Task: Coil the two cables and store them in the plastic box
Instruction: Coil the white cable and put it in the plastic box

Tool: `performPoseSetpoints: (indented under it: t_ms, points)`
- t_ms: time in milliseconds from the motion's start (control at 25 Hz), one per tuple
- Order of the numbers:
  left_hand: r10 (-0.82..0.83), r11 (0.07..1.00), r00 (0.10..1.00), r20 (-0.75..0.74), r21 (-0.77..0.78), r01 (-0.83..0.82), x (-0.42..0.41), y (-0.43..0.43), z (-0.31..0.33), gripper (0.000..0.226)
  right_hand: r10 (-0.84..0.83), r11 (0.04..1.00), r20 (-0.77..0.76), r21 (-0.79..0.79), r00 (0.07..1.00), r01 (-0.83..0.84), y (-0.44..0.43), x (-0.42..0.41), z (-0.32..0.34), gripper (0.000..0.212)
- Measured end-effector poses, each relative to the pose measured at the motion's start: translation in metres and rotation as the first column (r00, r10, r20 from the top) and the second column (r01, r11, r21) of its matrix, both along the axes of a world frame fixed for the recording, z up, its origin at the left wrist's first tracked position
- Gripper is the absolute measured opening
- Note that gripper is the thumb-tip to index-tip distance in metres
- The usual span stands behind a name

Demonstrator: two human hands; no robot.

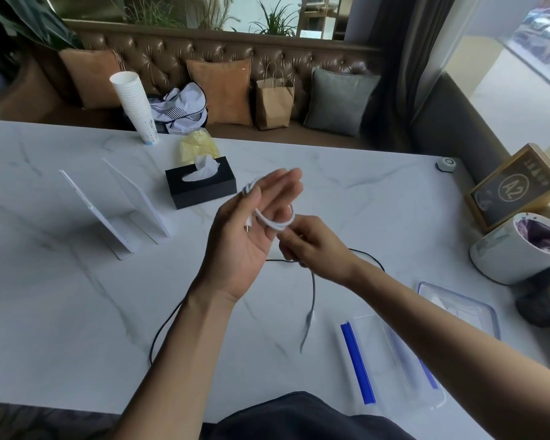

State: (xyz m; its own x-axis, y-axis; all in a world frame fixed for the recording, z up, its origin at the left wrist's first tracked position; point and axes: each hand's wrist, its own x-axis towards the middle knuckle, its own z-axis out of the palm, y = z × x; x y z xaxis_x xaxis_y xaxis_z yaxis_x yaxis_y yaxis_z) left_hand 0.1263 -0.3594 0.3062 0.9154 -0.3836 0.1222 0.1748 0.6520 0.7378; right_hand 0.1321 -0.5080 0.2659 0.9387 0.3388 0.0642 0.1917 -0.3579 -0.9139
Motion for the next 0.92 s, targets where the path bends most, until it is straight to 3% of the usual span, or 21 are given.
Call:
performPoseSetpoints:
  t_ms: [120, 200, 320, 400, 480, 560, 680, 800, 920]
  points:
    - [0.183, 0.963, 0.975, 0.125, 0.177, -0.203, 0.009, -0.005, -0.009, 0.035, 0.029, 0.997, -0.024, -0.071, 0.999, -0.031, -0.004, -0.006, -0.003, 0.027]
    - [0.261, 0.877, 0.924, 0.278, 0.331, -0.348, 0.015, -0.005, -0.018, 0.038, 0.06, 0.987, -0.028, -0.15, 0.998, -0.064, -0.01, -0.009, -0.007, 0.018]
    - [0.184, 0.656, 0.864, 0.469, 0.597, -0.463, 0.022, 0.001, -0.025, 0.046, 0.077, 0.963, 0.0, -0.258, 0.997, -0.074, -0.018, -0.012, -0.003, 0.015]
    - [0.11, 0.496, 0.853, 0.51, 0.716, -0.491, 0.024, 0.006, -0.026, 0.046, 0.059, 0.95, 0.077, -0.311, 0.995, -0.033, -0.025, -0.009, 0.006, 0.012]
    - [0.065, 0.418, 0.867, 0.495, 0.775, -0.474, 0.025, 0.011, -0.026, 0.044, 0.024, 0.943, 0.153, -0.331, 0.988, 0.028, -0.032, -0.003, 0.018, 0.009]
    - [0.019, 0.413, 0.905, 0.425, 0.821, -0.394, 0.024, 0.015, -0.024, 0.039, 0.009, 0.934, 0.227, -0.349, 0.974, 0.073, -0.037, 0.003, 0.032, 0.007]
    - [-0.094, 0.494, 0.97, 0.226, 0.856, -0.152, 0.022, 0.019, -0.015, 0.031, 0.038, 0.925, 0.309, -0.37, 0.95, 0.083, -0.042, 0.012, 0.048, 0.013]
    - [-0.229, 0.556, 0.968, 0.101, 0.83, 0.045, 0.014, 0.02, -0.004, 0.038, 0.018, 0.957, 0.372, -0.276, 0.928, 0.092, -0.043, 0.019, 0.059, 0.019]
    - [-0.308, 0.6, 0.948, 0.08, 0.79, 0.128, 0.006, 0.018, 0.004, 0.041, -0.001, 0.987, 0.396, -0.147, 0.918, 0.065, -0.037, 0.023, 0.064, 0.007]
